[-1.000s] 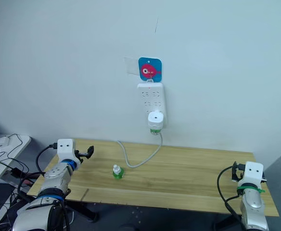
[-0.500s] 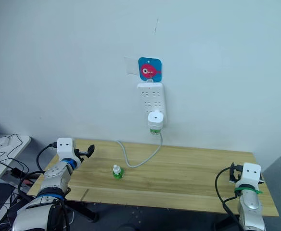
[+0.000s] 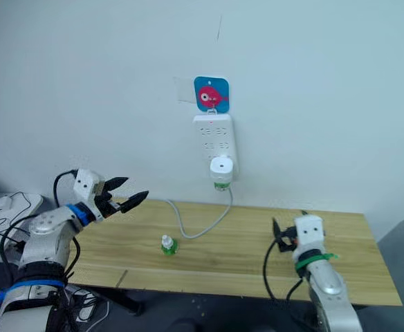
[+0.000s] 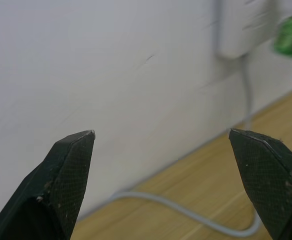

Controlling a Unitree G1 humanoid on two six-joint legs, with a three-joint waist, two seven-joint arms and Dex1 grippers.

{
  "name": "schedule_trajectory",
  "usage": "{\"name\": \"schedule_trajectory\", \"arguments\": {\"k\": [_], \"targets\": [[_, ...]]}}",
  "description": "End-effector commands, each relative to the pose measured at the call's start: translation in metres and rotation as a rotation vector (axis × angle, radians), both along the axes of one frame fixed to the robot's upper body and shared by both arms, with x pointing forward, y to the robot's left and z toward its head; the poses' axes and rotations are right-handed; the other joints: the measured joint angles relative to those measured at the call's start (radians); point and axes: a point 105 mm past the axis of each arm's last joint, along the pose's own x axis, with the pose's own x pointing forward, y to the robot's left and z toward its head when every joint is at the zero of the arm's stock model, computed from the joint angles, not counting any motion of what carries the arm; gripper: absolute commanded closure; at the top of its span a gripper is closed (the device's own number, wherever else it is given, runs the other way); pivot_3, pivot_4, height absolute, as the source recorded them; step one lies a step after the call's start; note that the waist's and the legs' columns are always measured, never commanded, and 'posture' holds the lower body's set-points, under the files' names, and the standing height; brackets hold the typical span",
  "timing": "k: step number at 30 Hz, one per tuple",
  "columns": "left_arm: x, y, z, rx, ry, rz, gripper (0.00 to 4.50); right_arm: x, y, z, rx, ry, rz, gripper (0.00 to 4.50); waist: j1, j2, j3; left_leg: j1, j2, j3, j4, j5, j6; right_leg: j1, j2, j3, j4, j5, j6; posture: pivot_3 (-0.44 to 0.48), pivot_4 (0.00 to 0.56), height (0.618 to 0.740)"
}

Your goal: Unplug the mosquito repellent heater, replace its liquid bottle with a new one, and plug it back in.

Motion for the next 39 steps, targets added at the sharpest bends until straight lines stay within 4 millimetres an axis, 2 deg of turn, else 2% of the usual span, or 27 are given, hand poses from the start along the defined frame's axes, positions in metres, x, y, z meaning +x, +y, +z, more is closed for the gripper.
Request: {"name": "schedule_trajectory", "arguments": {"k": [1, 5, 10, 13, 17, 22, 25, 29, 39], "targets": [[-0.003, -0.028, 0.034, 0.009, -0.049, -0.17, 0.0, 0.003, 0.023, 0.032, 0.017, -0.07, 0.084, 0.05, -0.001, 0.0, 0.015, 0.0, 0.0, -0.001, 0.001, 0.0, 0.0, 0.001, 0.0, 0.0, 0.0, 0.0, 0.001, 0.197, 0.132, 0.74], [0.0, -0.052, 0.051, 0.024, -0.057, -0.282, 0.0, 0.006, 0.039, 0.05, 0.056, -0.09, 0.127, 0.05, -0.001, -0.002, 0.041, -0.002, 0.0, -0.003, 0.004, 0.0, 0.0, 0.001, 0.0, -0.003, 0.0, 0.0, 0.001, 0.198, 0.159, 0.74], [0.027, -0.072, 0.068, 0.024, -0.066, -0.344, 0.0, -0.004, 0.055, 0.084, 0.113, -0.169, 0.214, 0.05, -0.001, -0.001, 0.061, -0.015, -0.001, -0.009, 0.009, 0.0, 0.0, -0.007, 0.0, -0.014, 0.0, 0.001, 0.0, 0.168, 0.181, 0.74], [0.043, -0.082, 0.076, 0.003, -0.073, -0.351, 0.0, -0.012, 0.064, 0.097, 0.113, -0.189, 0.279, 0.05, -0.004, -0.001, 0.074, -0.017, -0.002, -0.016, 0.01, 0.0, 0.0, -0.006, 0.0, -0.018, 0.0, 0.002, -0.003, 0.145, 0.189, 0.74], [0.059, -0.1, 0.083, -0.043, -0.088, -0.361, 0.0, -0.013, 0.069, 0.104, 0.1, -0.189, 0.303, 0.05, -0.016, -0.001, 0.089, -0.02, -0.002, -0.02, 0.011, 0.0, 0.0, -0.006, 0.0, -0.023, -0.001, 0.002, -0.003, 0.11, 0.201, 0.74], [0.068, -0.119, 0.085, -0.081, -0.085, -0.382, 0.0, -0.013, 0.068, 0.107, 0.102, -0.177, 0.288, 0.05, -0.028, 0.0, 0.11, -0.031, -0.002, -0.026, 0.02, 0.0, 0.0, -0.009, 0.001, -0.031, -0.001, 0.002, -0.003, 0.072, 0.223, 0.74], [0.071, -0.125, 0.085, -0.095, -0.085, -0.386, 0.58, -0.015, 0.068, 0.106, 0.102, -0.164, 0.283, 0.0, -0.044, -0.001, 0.125, -0.032, -0.002, -0.027, 0.021, 0.0, 0.0, -0.009, 0.0, -0.031, -0.001, 0.002, -0.003, 0.059, 0.23, 0.74], [0.074, -0.127, 0.085, -0.078, -0.09, -0.371, 1.81, -0.017, 0.068, 0.106, 0.098, -0.155, 0.279, 0.0, -0.051, -0.002, 0.135, -0.033, -0.002, -0.029, 0.022, 0.0, 0.0, -0.009, 0.0, -0.034, -0.001, 0.002, -0.003, 0.049, 0.229, 0.74], [0.076, -0.141, 0.098, -0.069, -0.127, -0.405, 1.81, -0.018, 0.067, 0.105, 0.083, -0.15, 0.285, 0.0, -0.052, -0.003, 0.143, -0.035, -0.003, -0.041, 0.022, 0.001, -0.001, -0.007, -0.001, -0.047, -0.001, 0.002, -0.003, 0.049, 0.219, 0.74]]}}
